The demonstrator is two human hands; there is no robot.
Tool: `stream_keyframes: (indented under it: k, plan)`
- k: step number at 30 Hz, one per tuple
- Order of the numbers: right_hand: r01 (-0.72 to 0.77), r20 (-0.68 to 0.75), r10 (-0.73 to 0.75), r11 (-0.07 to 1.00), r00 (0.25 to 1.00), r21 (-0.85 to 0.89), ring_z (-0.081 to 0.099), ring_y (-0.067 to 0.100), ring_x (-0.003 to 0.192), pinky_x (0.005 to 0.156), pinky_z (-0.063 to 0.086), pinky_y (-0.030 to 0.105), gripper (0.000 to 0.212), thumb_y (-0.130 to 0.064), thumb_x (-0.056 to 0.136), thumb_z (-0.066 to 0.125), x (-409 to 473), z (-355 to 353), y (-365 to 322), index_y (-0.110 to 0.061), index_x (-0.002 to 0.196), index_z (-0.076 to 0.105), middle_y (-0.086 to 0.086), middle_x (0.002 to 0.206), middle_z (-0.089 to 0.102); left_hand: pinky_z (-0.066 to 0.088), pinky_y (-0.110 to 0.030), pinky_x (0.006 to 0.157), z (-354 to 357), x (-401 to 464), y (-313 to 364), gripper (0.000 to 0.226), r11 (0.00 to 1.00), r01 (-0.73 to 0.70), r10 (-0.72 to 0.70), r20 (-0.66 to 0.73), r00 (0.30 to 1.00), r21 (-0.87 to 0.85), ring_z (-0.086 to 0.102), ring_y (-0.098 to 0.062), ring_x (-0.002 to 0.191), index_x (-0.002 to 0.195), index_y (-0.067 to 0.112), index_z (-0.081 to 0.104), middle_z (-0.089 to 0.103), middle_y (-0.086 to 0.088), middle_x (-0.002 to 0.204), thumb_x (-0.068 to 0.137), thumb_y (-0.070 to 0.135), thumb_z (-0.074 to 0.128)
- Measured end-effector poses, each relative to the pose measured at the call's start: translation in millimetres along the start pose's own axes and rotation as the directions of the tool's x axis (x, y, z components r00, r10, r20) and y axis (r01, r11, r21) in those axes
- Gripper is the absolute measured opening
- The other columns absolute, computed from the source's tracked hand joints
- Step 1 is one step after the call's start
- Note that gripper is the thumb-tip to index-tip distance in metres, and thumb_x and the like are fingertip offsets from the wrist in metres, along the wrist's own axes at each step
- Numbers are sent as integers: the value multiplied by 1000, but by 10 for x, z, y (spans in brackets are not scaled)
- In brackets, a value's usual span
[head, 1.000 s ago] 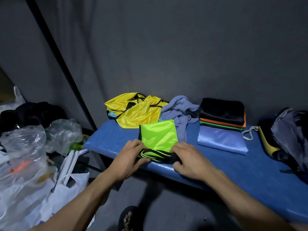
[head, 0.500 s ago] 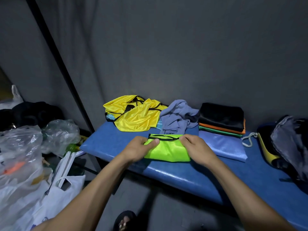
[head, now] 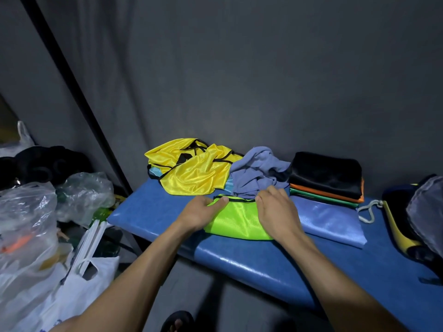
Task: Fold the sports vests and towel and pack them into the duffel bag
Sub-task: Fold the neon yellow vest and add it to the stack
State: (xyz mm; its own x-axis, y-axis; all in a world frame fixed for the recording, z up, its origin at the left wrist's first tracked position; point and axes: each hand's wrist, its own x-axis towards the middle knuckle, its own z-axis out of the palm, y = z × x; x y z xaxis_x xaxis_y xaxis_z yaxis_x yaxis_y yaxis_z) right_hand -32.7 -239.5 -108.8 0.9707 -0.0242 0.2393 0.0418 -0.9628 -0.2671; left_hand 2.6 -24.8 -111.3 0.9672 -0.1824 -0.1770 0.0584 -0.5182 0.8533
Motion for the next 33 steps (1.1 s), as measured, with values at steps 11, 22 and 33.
stream_keyframes:
  k: [11,22,33]
  plan:
    - [332,51,-336,940,940,83,57,28,96,75,36,39,24,-34,106,48,268,44,-146,-19,106,67,2,102,65,29,-34,52,42,47,-80,59,985,-96,100,-26,995,145,37,-11,44,58,19,41,38,6,51,88,63,67]
    - [257,21,-264,954,964,154,57,22,85,67,46,40,18,-29,103,48,345,216,-220,-23,91,60,-4,90,63,47,-34,80,-1,37,-34,63,965,-73,99,-93,991,253,65,-33,107,121,9,67,70,-16,122,88,63,66]
    - [259,-84,-253,964,964,67,56,24,82,68,29,34,25,-33,104,45,297,309,-246,-18,90,59,-1,88,65,49,-33,66,-210,230,57,17,759,-199,305,-68,950,620,64,-22,86,93,29,70,72,7,91,100,37,57]
